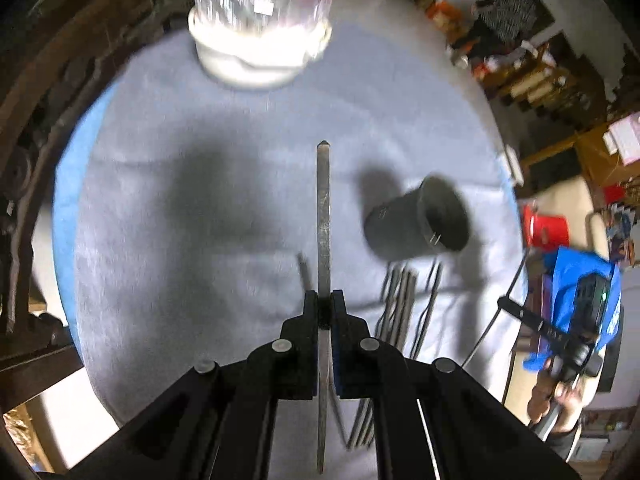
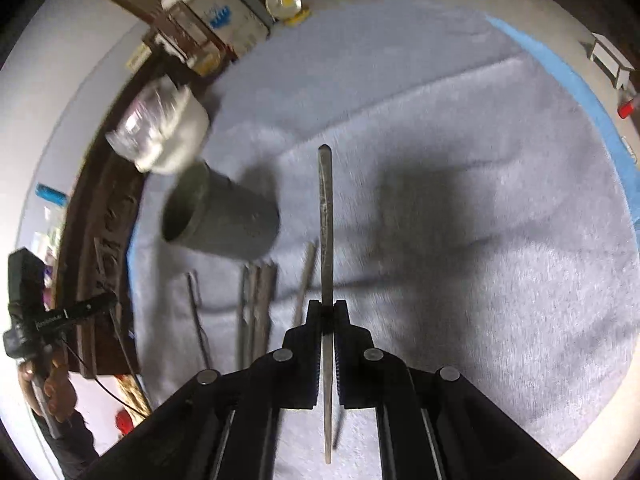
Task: Organize utensils
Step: 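Carry both sticks over the grey cup and open both tools to drop them in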
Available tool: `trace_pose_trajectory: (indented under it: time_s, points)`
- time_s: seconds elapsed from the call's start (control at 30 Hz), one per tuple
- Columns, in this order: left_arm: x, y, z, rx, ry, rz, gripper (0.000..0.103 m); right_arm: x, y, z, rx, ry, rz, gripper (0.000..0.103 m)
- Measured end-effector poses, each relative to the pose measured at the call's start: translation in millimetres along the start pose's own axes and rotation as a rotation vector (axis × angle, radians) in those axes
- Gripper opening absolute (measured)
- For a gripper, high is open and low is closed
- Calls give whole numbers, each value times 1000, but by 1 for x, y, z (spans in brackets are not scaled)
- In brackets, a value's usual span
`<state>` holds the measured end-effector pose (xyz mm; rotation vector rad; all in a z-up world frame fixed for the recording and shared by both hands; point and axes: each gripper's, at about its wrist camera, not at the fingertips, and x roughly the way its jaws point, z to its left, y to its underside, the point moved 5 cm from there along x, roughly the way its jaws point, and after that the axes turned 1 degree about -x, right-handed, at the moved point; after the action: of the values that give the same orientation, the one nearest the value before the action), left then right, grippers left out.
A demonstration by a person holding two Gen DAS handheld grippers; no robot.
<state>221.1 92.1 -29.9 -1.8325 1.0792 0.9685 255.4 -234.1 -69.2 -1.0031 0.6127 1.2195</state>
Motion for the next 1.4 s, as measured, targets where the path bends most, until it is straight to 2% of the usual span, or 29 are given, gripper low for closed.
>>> trace_pose_trajectory:
  time_s: [0.07, 0.27, 0.43, 0.53, 0.67, 0.9, 1.1, 1.4]
  points:
    - [-5, -9, -8, -17, 21, -53, 5, -19, -11, 9, 2, -37, -64, 6]
    - [-57, -37, -39, -24, 80, -266, 5, -82, -46, 46, -25, -117, -257, 6]
    - [-94, -57, -68, -37, 132, -494, 5, -123, -75, 80, -57, -164, -427, 6]
    - [-101, -64, -88, -14, 123, -632, 5, -129, -89, 99, -65, -176, -511, 6]
    - [-92, -70, -100, 2, 101, -728, 5, -112, -105, 119, -79, -143, -581, 6]
    - [-52, -78, -105, 34, 46, -748, 6, -63, -117, 139, -124, -65, -600, 6]
    - [-23, -79, -102, 57, 22, -720, 6, -18, -114, 126, -145, -16, -538, 7]
    - [13, -73, -94, 92, -22, -667, 6, 11, -99, 115, -172, 23, -476, 7]
